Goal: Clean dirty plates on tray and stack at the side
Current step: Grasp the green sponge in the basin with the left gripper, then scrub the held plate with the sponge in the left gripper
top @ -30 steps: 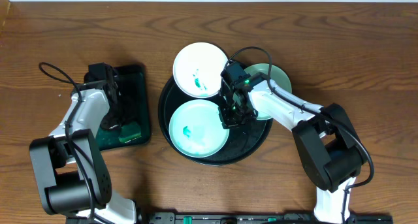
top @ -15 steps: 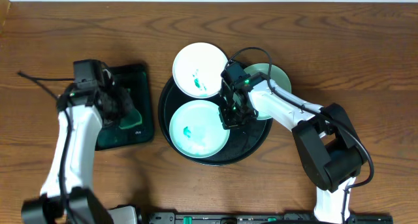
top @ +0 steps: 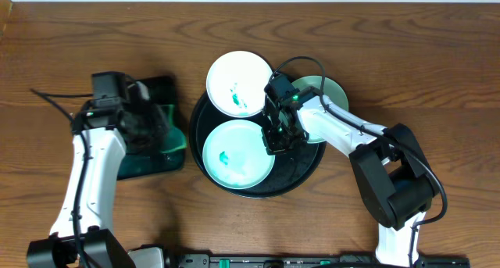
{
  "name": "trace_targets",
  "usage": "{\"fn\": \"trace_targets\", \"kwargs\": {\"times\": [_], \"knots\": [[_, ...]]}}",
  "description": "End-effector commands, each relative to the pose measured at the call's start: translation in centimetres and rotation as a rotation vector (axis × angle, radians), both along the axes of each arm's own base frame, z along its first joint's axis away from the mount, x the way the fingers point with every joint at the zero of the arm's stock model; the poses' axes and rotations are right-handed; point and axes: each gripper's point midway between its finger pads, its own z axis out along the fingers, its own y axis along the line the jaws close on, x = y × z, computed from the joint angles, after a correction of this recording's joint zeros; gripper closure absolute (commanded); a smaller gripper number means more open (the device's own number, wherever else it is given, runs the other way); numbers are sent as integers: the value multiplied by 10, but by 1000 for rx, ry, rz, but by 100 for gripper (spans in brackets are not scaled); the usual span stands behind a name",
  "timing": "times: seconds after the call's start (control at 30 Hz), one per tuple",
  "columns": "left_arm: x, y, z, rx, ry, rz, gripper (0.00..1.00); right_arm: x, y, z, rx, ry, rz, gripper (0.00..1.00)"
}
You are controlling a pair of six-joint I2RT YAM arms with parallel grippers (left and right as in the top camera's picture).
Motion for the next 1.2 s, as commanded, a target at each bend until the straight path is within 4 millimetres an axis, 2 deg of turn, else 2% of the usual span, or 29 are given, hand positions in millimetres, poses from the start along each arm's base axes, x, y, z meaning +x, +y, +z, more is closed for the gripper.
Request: {"fn": "trace_targets", "kwargs": {"times": [0.0,0.2,0.33,0.47,0.63,0.73,0.93,1.17], "knots": [[2,-47,13,-106,-29,-131,93,-18,0,-11,-21,47,46,99],[-10,-95,-2,-128,47,-231,93,-18,0,-11,-21,47,46,99],[-14,-116,-27,-127,125,-271,93,-18,0,-11,-21,47,46,99],[-12,-122,-54,-124,183,-281,93,-18,0,-11,-21,48,46,99],[-11,-107,-94,-31,272,-234,93,-18,0,-11,-21,48,46,99],[-17,-108,-108,-36,321,-239,93,-18,0,-11,-21,48,46,99],[-34,-147,-106,-158,340,-391,93,-19,0,-11,-22,49,46,99],[-55,-189,-101,-196,347,-521,93,-21,-2,-11,-29,59,46,99]]}}
